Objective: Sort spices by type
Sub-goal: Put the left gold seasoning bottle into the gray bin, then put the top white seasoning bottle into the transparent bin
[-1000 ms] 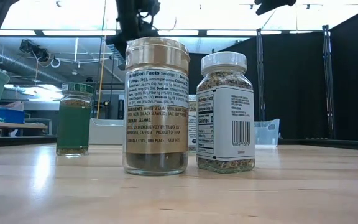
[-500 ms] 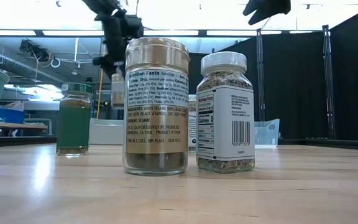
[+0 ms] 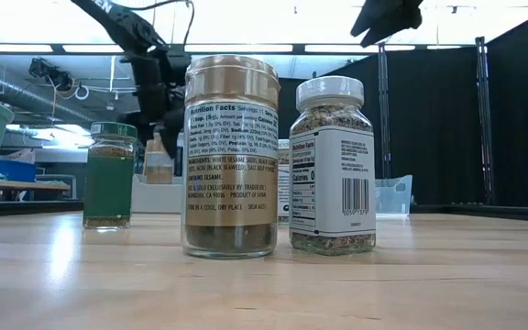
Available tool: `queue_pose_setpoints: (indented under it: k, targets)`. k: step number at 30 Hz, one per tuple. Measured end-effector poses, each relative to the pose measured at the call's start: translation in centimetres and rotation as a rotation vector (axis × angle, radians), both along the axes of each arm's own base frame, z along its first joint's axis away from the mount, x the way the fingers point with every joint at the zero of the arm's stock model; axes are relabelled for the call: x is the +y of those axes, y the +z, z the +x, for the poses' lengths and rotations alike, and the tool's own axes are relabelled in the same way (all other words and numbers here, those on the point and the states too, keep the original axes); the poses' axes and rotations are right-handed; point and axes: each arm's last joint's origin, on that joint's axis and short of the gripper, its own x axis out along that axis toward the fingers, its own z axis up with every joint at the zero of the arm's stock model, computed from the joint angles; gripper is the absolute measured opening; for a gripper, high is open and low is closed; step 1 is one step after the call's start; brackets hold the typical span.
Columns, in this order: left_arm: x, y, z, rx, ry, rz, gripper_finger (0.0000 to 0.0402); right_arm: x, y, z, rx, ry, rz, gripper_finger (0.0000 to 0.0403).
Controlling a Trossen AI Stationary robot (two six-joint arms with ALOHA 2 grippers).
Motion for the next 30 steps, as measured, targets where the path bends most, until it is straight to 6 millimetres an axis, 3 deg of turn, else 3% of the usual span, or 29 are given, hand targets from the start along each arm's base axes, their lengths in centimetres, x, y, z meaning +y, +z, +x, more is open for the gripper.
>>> queue_pose_setpoints:
  k: [13, 23, 30]
  targets:
    - [0.2, -1.0, -0.4, 0.012, -0.021, -0.002, 0.0319, 0.0, -0.2, 0.3, 0.016, 0.009, -0.009, 0.025]
    - [0.1, -0.9, -0.3, 0.026, -0.064, -0.004, 0.0325, 0.0, -0.2, 0.5, 0.008, 0.021, -0.004, 0.0254]
    - [0.5, 2.3, 0.1, 0.0, -0.108, 0.025, 0.0325, 0.1, 0.2, 1.0, -0.038, 0.08, -0.015, 0.0268]
